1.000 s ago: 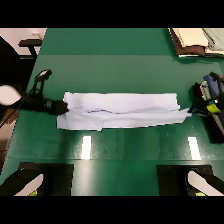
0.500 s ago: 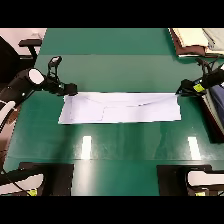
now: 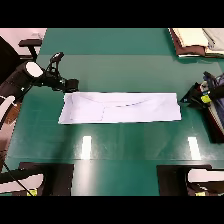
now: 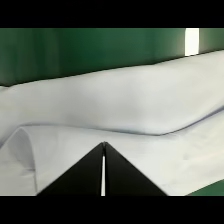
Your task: Fold the shirts.
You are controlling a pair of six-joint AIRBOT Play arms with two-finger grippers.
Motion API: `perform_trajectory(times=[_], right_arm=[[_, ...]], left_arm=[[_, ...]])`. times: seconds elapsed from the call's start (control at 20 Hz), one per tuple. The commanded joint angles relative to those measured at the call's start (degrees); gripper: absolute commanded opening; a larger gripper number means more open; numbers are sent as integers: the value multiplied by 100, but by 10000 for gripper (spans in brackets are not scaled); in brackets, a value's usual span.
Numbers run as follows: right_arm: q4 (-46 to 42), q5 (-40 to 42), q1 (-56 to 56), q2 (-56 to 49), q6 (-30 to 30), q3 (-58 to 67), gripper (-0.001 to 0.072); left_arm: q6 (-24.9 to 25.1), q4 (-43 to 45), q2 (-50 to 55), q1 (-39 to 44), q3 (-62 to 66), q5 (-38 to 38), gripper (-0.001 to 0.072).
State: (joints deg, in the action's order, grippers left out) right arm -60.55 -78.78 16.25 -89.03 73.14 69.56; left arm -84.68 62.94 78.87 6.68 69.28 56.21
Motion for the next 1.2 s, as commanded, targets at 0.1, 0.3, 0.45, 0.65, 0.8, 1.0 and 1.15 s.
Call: perform_trajectory(times=[0.1, 0.3, 0.45, 0.65, 0.8, 1.0, 1.15], right_arm=[[1064, 22, 450, -529, -328, -586, 632], [1764, 216, -50, -911, -684, -584, 367], [1738, 284, -236, -811, -870, -555, 17], [1749, -55, -308, -105, -675, 131, 16], [1753, -221, -715, 527, -361, 868, 16], [1751, -326, -1554, 1001, -46, 1779, 17], [1751, -376, -2131, 1051, 166, 2337, 16]], left_arm=[[111, -734, 109, 341, 24, -380, 24], [107, -767, 564, 1110, 68, -651, 24], [103, -789, 1062, 1539, 417, -737, 24], [92, -789, 1888, 2009, 1314, -717, 24], [63, -793, 2490, 2358, 1897, -667, 24], [66, -809, 3058, 2767, 2479, -566, 24], [48, -809, 3171, 2900, 2520, -570, 24]])
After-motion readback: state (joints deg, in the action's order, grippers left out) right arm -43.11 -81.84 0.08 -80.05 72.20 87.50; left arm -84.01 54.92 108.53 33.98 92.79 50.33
